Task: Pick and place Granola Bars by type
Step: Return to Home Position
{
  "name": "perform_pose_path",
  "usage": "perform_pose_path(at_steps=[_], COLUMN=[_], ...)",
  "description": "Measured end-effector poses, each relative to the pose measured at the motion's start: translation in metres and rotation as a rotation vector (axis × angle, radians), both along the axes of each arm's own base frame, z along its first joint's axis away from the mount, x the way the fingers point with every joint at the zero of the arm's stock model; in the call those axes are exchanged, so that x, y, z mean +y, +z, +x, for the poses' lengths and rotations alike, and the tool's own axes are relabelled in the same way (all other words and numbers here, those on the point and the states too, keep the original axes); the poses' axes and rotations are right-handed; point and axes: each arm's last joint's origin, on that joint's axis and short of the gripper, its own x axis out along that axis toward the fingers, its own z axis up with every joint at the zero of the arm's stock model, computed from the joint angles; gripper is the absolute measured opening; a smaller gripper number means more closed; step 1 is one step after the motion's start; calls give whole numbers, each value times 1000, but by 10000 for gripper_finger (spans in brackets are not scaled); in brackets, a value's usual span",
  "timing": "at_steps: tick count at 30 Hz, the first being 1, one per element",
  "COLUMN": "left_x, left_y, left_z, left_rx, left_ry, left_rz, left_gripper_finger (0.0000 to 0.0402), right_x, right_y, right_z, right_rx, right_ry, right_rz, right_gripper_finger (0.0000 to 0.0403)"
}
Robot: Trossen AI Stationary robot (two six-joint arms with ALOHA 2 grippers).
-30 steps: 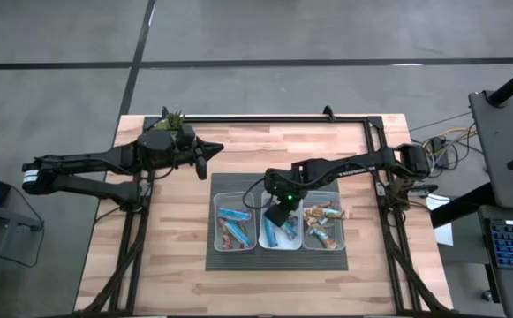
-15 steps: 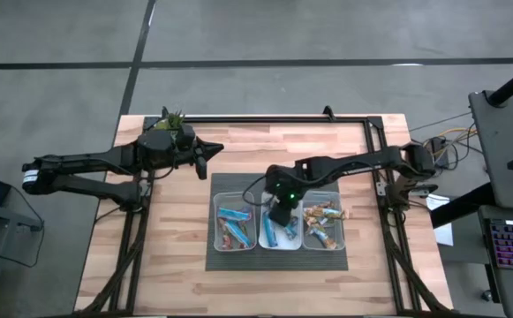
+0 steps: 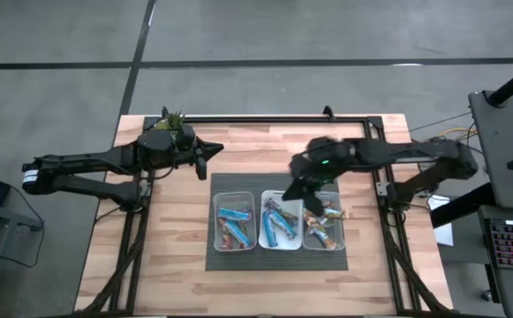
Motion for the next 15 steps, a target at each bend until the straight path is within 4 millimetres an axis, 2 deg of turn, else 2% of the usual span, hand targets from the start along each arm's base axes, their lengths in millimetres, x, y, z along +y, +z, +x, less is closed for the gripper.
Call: perform_pose_path(at_steps=[8,15], left_x=[0,0], left_y=[0,-1], left_z=[1,1], left_rx=[-1,1], left_ry=[1,1], left_rz=[-9,-8], left_gripper_finger=[0,0], right_x=[-4,-5], right_y=[46,68], right_z=[-52,-84], right_rx=[-172,-276], right_ry=[-116,-117], right_rz=[-11,-1], right_gripper_finger=[9,9])
